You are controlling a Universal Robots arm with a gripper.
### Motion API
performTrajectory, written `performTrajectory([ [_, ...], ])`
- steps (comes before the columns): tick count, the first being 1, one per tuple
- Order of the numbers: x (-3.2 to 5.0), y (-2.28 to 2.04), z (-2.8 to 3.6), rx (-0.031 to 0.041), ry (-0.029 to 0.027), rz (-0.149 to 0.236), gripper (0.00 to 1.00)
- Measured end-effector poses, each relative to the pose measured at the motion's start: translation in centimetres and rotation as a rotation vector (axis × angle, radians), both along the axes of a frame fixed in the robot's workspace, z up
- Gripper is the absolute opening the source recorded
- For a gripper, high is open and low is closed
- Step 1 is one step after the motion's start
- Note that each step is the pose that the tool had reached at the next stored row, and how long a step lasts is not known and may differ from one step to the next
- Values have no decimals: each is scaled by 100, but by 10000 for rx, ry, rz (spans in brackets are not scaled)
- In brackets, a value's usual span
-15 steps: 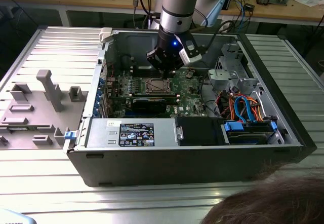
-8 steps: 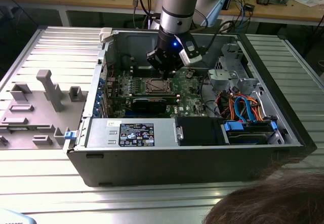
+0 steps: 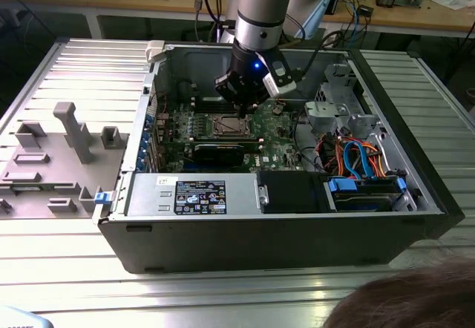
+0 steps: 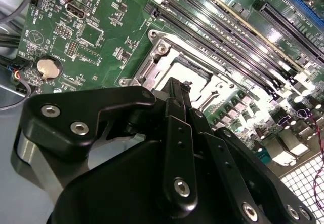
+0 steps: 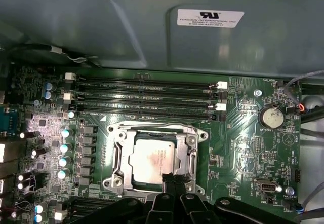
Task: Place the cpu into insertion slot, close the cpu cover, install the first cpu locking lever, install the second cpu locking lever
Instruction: 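Install the second cpu locking lever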
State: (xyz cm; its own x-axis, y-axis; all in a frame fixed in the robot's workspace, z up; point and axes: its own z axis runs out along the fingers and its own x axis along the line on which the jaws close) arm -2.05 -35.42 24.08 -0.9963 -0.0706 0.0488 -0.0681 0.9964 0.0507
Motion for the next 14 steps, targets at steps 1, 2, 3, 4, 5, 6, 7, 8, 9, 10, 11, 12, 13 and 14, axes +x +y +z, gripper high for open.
performTrajectory([
  [1, 0, -3, 0, 0, 0, 0, 11],
  [2, 0, -7, 0, 0, 0, -1, 11],
  [3, 0, -9, 0, 0, 0, -1, 11],
  [4, 0, -12, 0, 0, 0, -1, 11],
  [5, 0, -14, 0, 0, -1, -1, 11],
  [6, 0, -17, -1, 0, 0, -1, 11],
  [7, 0, -20, -1, 0, -1, 0, 11],
  [8, 0, -25, -1, -1, 0, -1, 11],
  [9, 0, -27, -1, 0, 0, -1, 11],
  [10, 0, -29, -1, 0, -1, -1, 11],
  [11, 0, -31, -1, 0, 0, -1, 11],
  [12, 0, -36, -1, 0, 0, 0, 11],
  [13, 0, -42, -1, -1, 0, 0, 11],
  [14, 0, -49, -1, -1, 0, 0, 11],
])
